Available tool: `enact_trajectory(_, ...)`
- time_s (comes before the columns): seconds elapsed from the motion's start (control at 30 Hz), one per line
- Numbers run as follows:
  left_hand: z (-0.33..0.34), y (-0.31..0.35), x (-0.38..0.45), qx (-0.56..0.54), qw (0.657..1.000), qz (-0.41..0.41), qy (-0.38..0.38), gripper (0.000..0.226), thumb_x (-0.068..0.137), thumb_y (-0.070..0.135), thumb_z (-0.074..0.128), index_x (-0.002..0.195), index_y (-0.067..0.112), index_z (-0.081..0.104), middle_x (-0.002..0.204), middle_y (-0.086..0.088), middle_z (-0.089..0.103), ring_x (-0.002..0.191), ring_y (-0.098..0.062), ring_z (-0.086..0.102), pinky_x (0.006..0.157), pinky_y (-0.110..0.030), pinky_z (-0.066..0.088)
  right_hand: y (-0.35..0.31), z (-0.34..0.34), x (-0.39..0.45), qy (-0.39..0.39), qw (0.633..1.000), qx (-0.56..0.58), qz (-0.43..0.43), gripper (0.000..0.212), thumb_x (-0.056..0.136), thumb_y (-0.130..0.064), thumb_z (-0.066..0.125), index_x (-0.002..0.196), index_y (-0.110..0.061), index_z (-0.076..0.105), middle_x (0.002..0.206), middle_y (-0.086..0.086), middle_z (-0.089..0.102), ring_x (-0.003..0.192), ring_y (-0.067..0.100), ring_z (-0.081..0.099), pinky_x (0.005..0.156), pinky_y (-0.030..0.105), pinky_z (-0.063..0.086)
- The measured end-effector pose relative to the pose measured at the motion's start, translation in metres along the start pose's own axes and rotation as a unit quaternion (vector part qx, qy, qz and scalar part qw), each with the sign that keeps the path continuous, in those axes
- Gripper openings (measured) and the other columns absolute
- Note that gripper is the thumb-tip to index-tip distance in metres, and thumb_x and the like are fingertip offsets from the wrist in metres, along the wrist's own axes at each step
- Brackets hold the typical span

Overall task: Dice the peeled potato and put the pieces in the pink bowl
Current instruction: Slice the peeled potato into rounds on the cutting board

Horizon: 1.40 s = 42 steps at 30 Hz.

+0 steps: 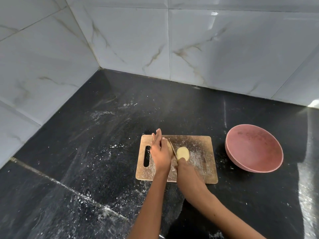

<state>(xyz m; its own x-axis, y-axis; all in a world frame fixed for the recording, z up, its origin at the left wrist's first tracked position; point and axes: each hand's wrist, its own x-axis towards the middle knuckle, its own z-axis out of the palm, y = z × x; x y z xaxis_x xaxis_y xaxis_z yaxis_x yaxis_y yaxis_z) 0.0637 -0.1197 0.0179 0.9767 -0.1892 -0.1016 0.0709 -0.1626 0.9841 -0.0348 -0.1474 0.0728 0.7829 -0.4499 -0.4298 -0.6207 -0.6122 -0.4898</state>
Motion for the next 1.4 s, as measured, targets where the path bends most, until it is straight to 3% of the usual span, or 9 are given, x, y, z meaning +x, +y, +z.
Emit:
enact_trajectory(0.43, -0.001, 0.003, 0.0, -0.001, 1.0, 0.003, 0.003, 0.042, 0.1, 0.004, 0.041, 0.141, 0.01, 0.046, 0.147, -0.007, 0.044, 0.139, -0.006, 0.028, 0.111, -0.044, 0.033, -0.003, -0.003, 0.007, -0.011, 1.0, -0.022, 0.005, 0.023, 0.097, -0.003, 0.027, 0.117, -0.013, 0.035, 0.109, 0.011, 0.056, 0.101, 0.028, 0.053, 0.076, 0.035, 0.035)
enact_trajectory(0.63, -0.007, 0.002, -0.002, -0.007, 1.0, -0.021, -0.003, 0.043, 0.101, 0.007, 0.04, 0.141, 0.02, 0.047, 0.141, -0.02, 0.048, 0.14, -0.029, 0.034, 0.112, -0.05, 0.03, -0.008, -0.004, 0.009, -0.015, 0.999, -0.035, 0.019, 0.028, 0.099, -0.004, 0.029, 0.125, -0.011, 0.033, 0.115, 0.012, 0.059, 0.106, 0.029, 0.056, 0.076, 0.035, 0.037)
enact_trajectory(0.7, -0.007, 0.004, -0.002, -0.007, 1.0, -0.022, -0.004, 0.043, 0.1, 0.007, 0.04, 0.141, 0.02, 0.047, 0.141, -0.022, 0.047, 0.142, -0.022, 0.028, 0.113, -0.048, 0.029, -0.011, -0.009, 0.018, -0.02, 0.999, -0.037, 0.002, 0.028, 0.098, -0.004, 0.031, 0.125, -0.011, 0.034, 0.115, 0.013, 0.059, 0.105, 0.03, 0.057, 0.077, 0.036, 0.039)
enact_trajectory(0.83, -0.006, 0.005, 0.002, -0.002, 1.0, -0.005, -0.013, 0.045, 0.1, 0.004, 0.04, 0.143, 0.017, 0.045, 0.149, -0.006, 0.041, 0.124, 0.022, 0.031, 0.108, -0.028, 0.039, -0.005, -0.006, 0.008, -0.032, 0.999, -0.043, 0.009, 0.024, 0.099, -0.004, 0.028, 0.12, -0.012, 0.036, 0.112, 0.012, 0.059, 0.101, 0.028, 0.057, 0.075, 0.036, 0.039)
enact_trajectory(1.0, 0.002, 0.003, 0.003, 0.008, 0.999, 0.019, -0.029, 0.048, 0.095, 0.007, 0.044, 0.142, 0.017, 0.046, 0.141, -0.012, 0.051, 0.138, 0.012, 0.016, 0.113, -0.046, 0.032, 0.006, -0.003, 0.009, -0.046, 0.998, -0.013, 0.034, 0.028, 0.097, -0.004, 0.03, 0.124, -0.009, 0.034, 0.103, 0.012, 0.059, 0.095, 0.03, 0.057, 0.074, 0.039, 0.043)
enact_trajectory(1.1, 0.01, 0.006, 0.001, 0.024, 0.999, 0.03, -0.014, 0.051, 0.092, -0.002, 0.045, 0.14, 0.013, 0.049, 0.134, -0.013, 0.057, 0.144, -0.003, 0.016, 0.113, -0.036, 0.033, 0.006, -0.008, 0.028, -0.037, 0.999, 0.019, 0.024, 0.028, 0.098, -0.011, 0.032, 0.126, -0.009, 0.034, 0.085, 0.0, 0.048, 0.078, 0.019, 0.051, 0.066, 0.034, 0.04)
enact_trajectory(1.23, 0.011, 0.006, 0.001, 0.0, 1.0, 0.009, -0.021, 0.051, 0.089, -0.002, 0.046, 0.138, 0.01, 0.05, 0.104, -0.011, 0.071, 0.143, -0.019, 0.027, 0.112, -0.019, 0.029, 0.011, -0.001, 0.011, -0.032, 0.998, 0.042, 0.03, 0.019, 0.101, -0.013, 0.03, 0.117, -0.013, 0.039, 0.094, 0.005, 0.057, 0.085, 0.021, 0.056, 0.071, 0.035, 0.042)
enact_trajectory(1.33, 0.01, 0.006, 0.002, -0.014, 1.0, 0.004, -0.025, 0.052, 0.084, 0.014, 0.047, 0.136, 0.017, 0.053, 0.123, -0.023, 0.062, 0.138, -0.012, 0.037, 0.111, -0.038, 0.037, 0.009, -0.004, 0.01, -0.038, 0.998, 0.053, 0.024, 0.021, 0.101, -0.009, 0.033, 0.121, -0.007, 0.039, 0.104, 0.012, 0.06, 0.083, 0.023, 0.053, 0.07, 0.034, 0.04)
enact_trajectory(1.4, 0.008, 0.006, 0.002, -0.028, 1.0, 0.001, -0.013, 0.047, 0.089, 0.005, 0.049, 0.135, 0.014, 0.056, 0.125, -0.001, 0.065, 0.116, -0.027, 0.059, 0.088, -0.036, 0.053, 0.005, -0.008, 0.023, -0.046, 0.998, 0.05, 0.017, 0.022, 0.101, -0.01, 0.033, 0.122, -0.006, 0.039, 0.107, 0.013, 0.059, 0.08, 0.019, 0.048, 0.068, 0.031, 0.037)
